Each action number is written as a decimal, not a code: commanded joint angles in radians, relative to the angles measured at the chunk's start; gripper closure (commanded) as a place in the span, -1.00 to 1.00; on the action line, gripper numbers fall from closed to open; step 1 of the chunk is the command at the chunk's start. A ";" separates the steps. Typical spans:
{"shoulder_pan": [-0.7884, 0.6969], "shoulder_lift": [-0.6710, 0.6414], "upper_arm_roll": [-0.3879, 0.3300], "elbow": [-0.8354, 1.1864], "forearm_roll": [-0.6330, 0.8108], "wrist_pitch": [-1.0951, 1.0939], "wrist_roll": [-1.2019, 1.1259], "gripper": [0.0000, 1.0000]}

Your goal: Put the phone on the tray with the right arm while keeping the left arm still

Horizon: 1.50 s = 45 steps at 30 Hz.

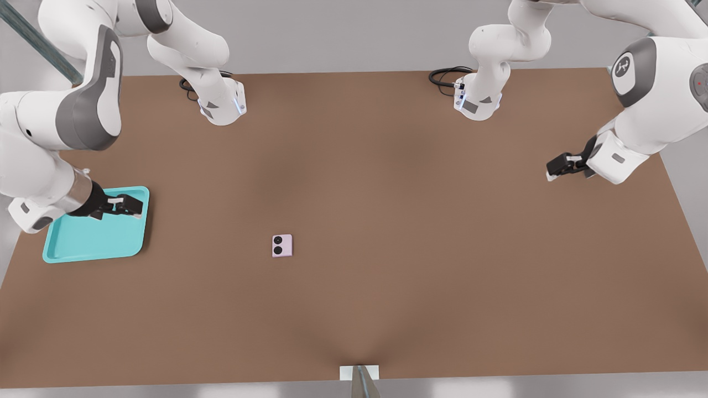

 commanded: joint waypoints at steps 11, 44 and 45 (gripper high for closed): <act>0.296 0.313 0.033 -0.016 -0.043 0.374 0.484 -1.00; 0.359 0.462 0.070 -0.381 -0.112 0.714 0.656 -1.00; 0.357 0.461 0.070 -0.385 -0.111 0.713 0.585 -1.00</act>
